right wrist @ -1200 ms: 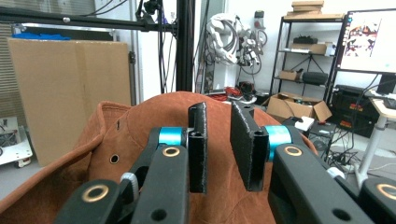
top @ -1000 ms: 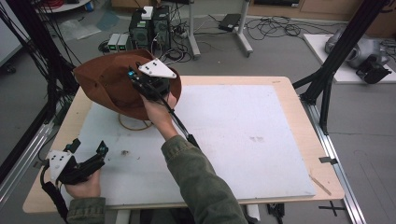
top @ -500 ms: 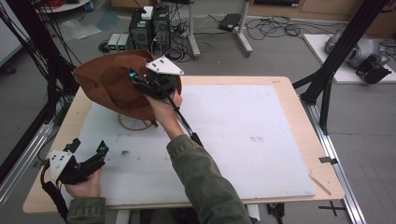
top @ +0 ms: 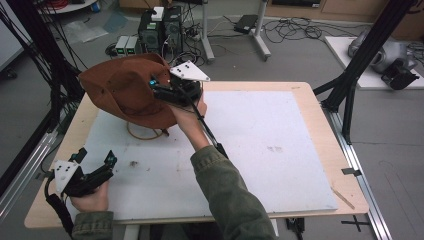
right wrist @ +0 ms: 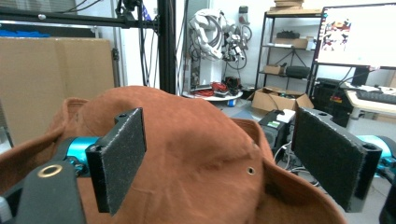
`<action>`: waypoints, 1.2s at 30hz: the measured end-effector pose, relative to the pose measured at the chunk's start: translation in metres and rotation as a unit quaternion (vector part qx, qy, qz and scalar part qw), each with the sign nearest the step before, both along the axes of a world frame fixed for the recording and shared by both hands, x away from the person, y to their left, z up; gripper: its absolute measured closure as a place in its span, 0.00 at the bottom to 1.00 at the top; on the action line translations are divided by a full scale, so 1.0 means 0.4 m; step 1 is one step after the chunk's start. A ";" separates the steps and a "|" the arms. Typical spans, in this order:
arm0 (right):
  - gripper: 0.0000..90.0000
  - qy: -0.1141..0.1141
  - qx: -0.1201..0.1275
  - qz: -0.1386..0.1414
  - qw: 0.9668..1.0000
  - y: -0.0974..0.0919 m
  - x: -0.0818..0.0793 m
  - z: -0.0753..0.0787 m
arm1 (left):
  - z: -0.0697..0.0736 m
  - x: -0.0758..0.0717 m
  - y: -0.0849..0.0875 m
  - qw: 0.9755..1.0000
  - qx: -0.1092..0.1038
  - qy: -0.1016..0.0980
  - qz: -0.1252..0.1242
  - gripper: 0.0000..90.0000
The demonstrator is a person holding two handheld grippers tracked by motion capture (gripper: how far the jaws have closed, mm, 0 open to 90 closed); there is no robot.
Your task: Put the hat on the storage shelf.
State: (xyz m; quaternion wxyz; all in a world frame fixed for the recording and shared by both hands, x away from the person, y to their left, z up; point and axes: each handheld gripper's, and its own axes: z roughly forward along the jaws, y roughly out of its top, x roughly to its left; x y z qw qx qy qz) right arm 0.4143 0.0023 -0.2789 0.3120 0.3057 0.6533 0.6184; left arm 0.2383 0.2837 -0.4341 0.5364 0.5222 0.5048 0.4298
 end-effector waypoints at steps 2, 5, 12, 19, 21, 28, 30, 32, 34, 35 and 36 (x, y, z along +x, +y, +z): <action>0.16 0.003 0.000 -0.003 1.000 -0.008 -0.001 0.000 | 0.000 0.000 0.000 1.000 0.000 0.000 0.000 0.12; 0.14 0.005 -0.001 -0.008 1.000 -0.031 -0.004 0.000 | 0.001 0.000 0.001 1.000 0.001 -0.001 0.001 0.12; 0.14 0.005 -0.002 -0.017 1.000 -0.080 -0.020 -0.004 | 0.002 0.000 -0.002 1.000 0.001 -0.002 0.000 0.12; 0.14 0.010 -0.008 -0.027 1.000 -0.142 -0.047 -0.036 | 0.003 0.002 -0.005 1.000 0.005 -0.001 -0.002 0.12; 0.14 0.012 -0.005 -0.026 1.000 -0.161 -0.053 -0.041 | 0.003 0.003 -0.007 1.000 0.006 -0.004 -0.003 0.12; 0.14 0.014 0.000 -0.042 0.999 -0.231 -0.069 -0.053 | 0.004 0.004 -0.014 1.000 0.010 -0.003 -0.005 0.12; 0.14 0.014 0.000 -0.045 0.999 -0.239 -0.072 -0.056 | 0.005 0.003 -0.015 1.000 0.012 -0.001 -0.006 0.12; 0.14 0.012 0.000 -0.051 0.999 -0.255 -0.077 -0.064 | 0.005 0.003 -0.017 1.000 0.012 -0.002 -0.007 0.12; 0.14 0.012 0.000 -0.055 0.998 -0.272 -0.081 -0.073 | 0.005 0.003 -0.019 1.000 0.012 -0.002 -0.008 0.12; 0.14 0.013 -0.002 -0.056 0.998 -0.287 -0.083 -0.082 | 0.005 0.003 -0.019 1.000 0.012 -0.001 -0.008 0.12; 0.14 0.013 -0.002 -0.056 0.998 -0.287 -0.083 -0.082 | 0.005 0.003 -0.019 1.000 0.014 0.000 -0.009 0.12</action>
